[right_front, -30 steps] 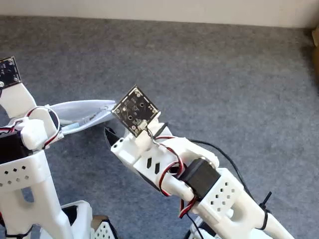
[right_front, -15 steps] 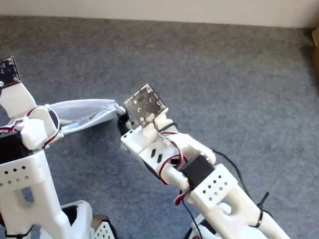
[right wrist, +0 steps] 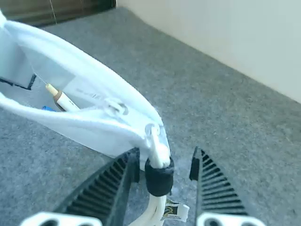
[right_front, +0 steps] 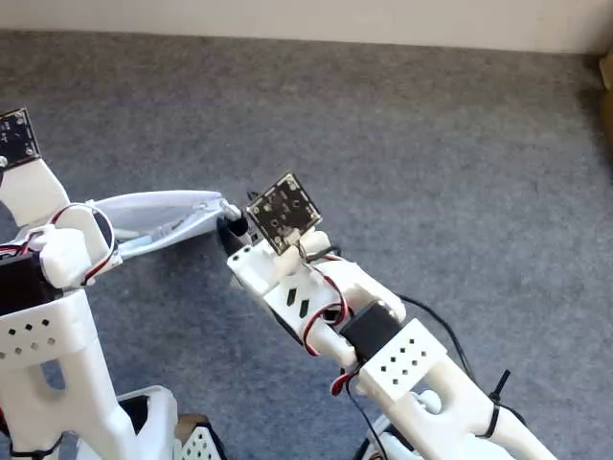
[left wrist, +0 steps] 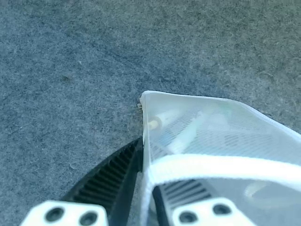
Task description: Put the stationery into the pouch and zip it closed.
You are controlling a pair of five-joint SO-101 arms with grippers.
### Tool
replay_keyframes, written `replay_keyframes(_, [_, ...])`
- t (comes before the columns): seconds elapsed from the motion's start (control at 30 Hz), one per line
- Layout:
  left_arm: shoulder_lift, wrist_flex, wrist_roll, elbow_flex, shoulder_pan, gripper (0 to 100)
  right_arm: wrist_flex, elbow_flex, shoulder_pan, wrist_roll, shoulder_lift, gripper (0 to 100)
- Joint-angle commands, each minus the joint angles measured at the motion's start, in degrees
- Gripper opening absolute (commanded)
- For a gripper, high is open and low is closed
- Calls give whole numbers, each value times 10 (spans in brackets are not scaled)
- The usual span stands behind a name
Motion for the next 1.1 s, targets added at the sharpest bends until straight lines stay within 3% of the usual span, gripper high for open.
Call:
replay_keyframes(0.0, [-3, -13, 6, 8, -5, 6, -68, 28, 7, 8, 1, 166])
replay_keyframes(0.43, [-3, -13, 6, 8, -5, 6, -73, 35, 5, 8, 1, 165])
replay_keyframes(0.6, [-3, -12, 6, 8, -5, 6, -73, 35, 5, 10, 1, 63])
replay_keyframes(0.77, [-3, -13, 6, 8, -3, 6, -71, 36, 4, 98, -2, 4])
replay_keyframes(0.97, [-3, -16, 6, 3, -3, 7, -67, 45, 4, 100, -7, 5])
replay_keyframes(1.07, [-3, -16, 5, 2, -2, 7, -15, 40, 3, 101, -22, 5])
